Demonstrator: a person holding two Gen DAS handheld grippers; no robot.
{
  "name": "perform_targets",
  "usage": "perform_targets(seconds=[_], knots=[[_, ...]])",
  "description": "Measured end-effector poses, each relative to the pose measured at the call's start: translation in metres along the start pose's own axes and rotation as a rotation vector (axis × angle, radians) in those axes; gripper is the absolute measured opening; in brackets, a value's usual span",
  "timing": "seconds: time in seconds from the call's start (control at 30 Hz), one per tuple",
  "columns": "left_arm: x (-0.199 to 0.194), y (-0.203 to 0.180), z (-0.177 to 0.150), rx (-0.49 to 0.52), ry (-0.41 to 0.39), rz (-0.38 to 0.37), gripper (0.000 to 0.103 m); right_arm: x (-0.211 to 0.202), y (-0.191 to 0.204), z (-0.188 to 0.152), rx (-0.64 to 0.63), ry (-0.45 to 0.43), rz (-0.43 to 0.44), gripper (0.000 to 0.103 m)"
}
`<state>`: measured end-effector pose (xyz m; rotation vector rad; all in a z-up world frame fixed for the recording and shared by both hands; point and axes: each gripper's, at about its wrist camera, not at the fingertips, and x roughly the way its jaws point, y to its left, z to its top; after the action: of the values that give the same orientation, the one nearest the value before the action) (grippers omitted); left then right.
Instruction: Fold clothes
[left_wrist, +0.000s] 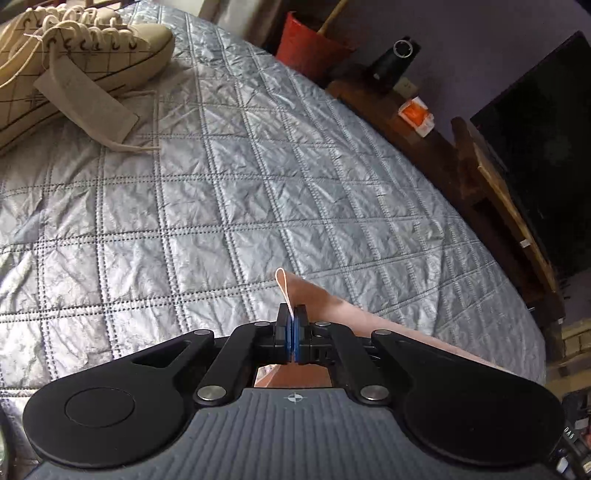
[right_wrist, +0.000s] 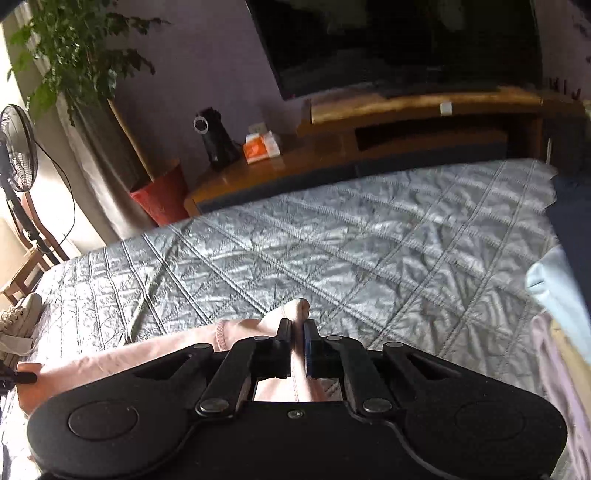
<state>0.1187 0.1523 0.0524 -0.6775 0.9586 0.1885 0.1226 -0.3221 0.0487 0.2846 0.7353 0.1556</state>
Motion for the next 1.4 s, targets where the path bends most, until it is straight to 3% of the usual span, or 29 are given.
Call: perform_targets(seconds=[0.2, 0.4, 0.53, 0.6, 0.7, 0.77, 0.83, 1.03, 1.2, 1.27, 1.33, 1.4], knots=[[-0.007, 0.001, 0.000, -0.001, -0.001, -0.026, 0.001, -0.009, -0.001, -0.011, -0.010, 0.006, -0.010, 0.006], [-0.030, 0.000, 0.000, -0.008, -0.068, -0.114, 0.001, -0.036, -0.006, -0.013, 0.039, -0.067, 0.063, 0.005], [-0.046, -0.011, -0.012, 0.047, -0.093, -0.174, 0.001, -0.050, -0.007, -0.021, 0.047, -0.051, 0.075, 0.004], [-0.049, -0.016, -0.016, 0.078, -0.088, -0.169, 0.001, -0.058, -0.008, -0.025, 0.051, -0.044, 0.081, 0.004], [-0.043, -0.015, -0.015, 0.076, -0.068, -0.157, 0.001, -0.055, -0.004, -0.030, 0.003, 0.012, 0.057, 0.016], [-0.041, -0.013, -0.014, 0.077, -0.070, -0.144, 0.001, -0.041, 0.000, -0.024, -0.012, 0.043, 0.034, 0.046], [-0.039, -0.011, -0.013, 0.075, -0.066, -0.128, 0.002, -0.026, 0.002, -0.015, -0.006, 0.070, 0.016, 0.058], [-0.034, 0.000, -0.004, 0.048, -0.070, -0.027, 0.004, 0.006, 0.015, 0.007, -0.028, 0.112, -0.011, 0.058], [-0.038, 0.004, -0.003, 0.128, -0.078, 0.009, 0.029, -0.024, 0.046, -0.033, -0.264, 0.099, 0.007, 0.062], [-0.045, -0.004, -0.013, 0.219, -0.119, 0.036, 0.051, -0.038, 0.053, -0.060, -0.359, 0.117, -0.012, 0.062], [-0.052, -0.011, -0.023, 0.316, -0.160, 0.063, 0.061, -0.052, 0.053, -0.081, -0.409, 0.129, -0.047, 0.062], [-0.063, -0.025, -0.044, 0.478, -0.202, 0.092, 0.067, -0.070, 0.052, -0.100, -0.482, 0.135, -0.089, 0.062]])
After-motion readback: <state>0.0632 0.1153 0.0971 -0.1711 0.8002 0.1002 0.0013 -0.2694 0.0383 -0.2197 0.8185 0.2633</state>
